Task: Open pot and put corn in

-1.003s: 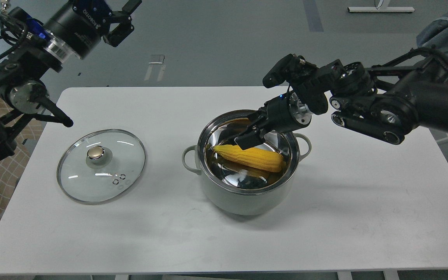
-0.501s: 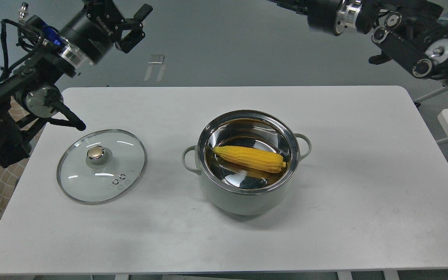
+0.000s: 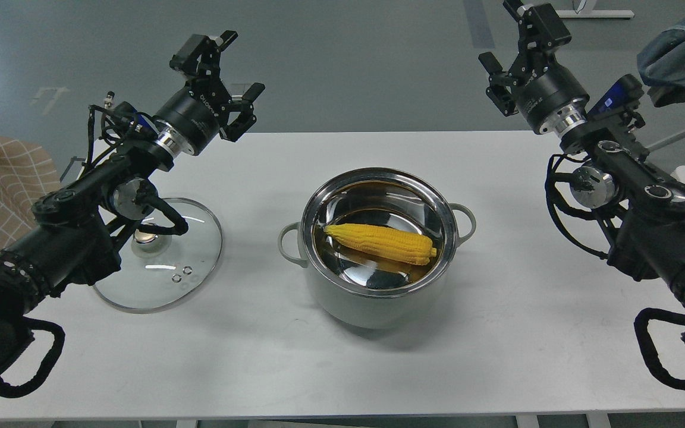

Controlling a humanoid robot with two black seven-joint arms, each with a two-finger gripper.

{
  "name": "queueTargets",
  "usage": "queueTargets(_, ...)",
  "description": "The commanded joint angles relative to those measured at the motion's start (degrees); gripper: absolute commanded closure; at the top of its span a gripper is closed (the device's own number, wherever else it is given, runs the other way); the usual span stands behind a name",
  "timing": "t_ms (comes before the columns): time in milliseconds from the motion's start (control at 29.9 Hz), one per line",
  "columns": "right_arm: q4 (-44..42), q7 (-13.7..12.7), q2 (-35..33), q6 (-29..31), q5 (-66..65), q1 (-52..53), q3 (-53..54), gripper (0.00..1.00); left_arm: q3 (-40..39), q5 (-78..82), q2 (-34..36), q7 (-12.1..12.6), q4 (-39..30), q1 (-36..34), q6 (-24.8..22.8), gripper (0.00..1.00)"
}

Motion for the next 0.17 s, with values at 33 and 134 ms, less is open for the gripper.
queueTargets(33,0.1,0.0,1.1,0.3,0.2,-1.4,4.1,0.0,-1.2,-0.2,-1.2,-0.1,0.0,0.2,0.0,0.02)
queueTargets(134,0.0,0.0,1.2,0.8,0.2,-1.6,5.7,0.0,-2.6,-0.2,-1.4,-0.1,-0.1,0.3,0.0,0.02)
